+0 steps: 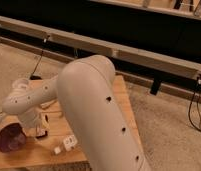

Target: Place the eraser in the ceramic cup

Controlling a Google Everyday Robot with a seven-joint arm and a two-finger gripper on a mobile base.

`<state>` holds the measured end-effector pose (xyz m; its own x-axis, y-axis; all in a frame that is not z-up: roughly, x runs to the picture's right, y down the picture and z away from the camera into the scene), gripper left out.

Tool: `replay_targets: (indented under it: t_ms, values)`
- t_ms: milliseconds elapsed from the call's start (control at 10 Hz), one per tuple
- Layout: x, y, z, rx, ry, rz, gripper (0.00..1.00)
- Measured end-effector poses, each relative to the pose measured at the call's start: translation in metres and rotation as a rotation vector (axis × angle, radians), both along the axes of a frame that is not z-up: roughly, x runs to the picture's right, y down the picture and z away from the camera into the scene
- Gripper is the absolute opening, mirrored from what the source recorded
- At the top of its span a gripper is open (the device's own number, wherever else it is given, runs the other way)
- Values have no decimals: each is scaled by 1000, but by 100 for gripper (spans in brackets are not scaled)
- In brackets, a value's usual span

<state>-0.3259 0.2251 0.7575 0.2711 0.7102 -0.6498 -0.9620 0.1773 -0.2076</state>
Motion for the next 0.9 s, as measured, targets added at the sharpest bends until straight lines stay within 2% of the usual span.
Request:
replay_targets:
  t_ms: [400, 700, 900]
  values:
    - [16, -4, 15, 32, 56, 47, 65]
    - [9, 0, 15, 37, 41, 47, 65]
    - [-5, 7, 14, 35, 13, 20, 65]
